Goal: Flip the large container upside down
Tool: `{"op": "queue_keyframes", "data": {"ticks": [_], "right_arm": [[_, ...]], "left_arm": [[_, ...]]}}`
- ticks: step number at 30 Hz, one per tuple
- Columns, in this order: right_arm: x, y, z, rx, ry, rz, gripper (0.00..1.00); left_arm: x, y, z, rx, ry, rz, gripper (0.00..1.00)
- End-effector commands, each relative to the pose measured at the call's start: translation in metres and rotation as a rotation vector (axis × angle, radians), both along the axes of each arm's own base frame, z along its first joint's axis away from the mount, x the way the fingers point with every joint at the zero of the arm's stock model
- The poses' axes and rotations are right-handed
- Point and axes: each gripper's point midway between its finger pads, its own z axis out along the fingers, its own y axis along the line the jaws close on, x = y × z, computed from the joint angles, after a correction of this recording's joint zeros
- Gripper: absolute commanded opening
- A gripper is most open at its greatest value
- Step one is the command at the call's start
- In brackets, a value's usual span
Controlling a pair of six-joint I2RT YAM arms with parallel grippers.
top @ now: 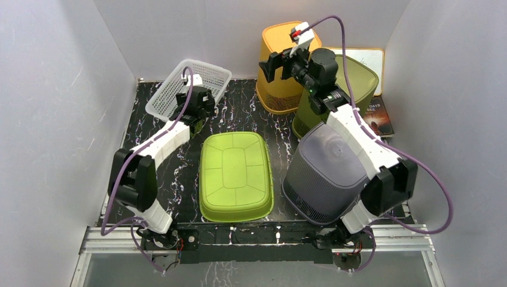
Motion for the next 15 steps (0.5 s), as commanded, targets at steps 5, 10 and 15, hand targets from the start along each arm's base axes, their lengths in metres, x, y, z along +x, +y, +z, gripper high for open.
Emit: {"op": "queue_keyframes", "data": {"ticks": [5, 10, 15], "right_arm": [[-0.066, -0.022, 0.039, 0.055, -0.113, 0.034, 0.98], [-0.079, -0.024, 0.025, 0.043, -0.067, 0.053, 0.98], [-0.091, -0.031, 0.015, 0.043, -0.051, 0.045, 0.98]], "left_arm": [[0.031, -0.027, 0.004, 0.037, 0.004, -0.201, 0.69], [0.037, -0.02, -0.026, 0.07, 0.078, -0.182, 0.69], [0.042, -0.011, -0.053, 0.142, 0.146, -0.15, 0.69]]}}
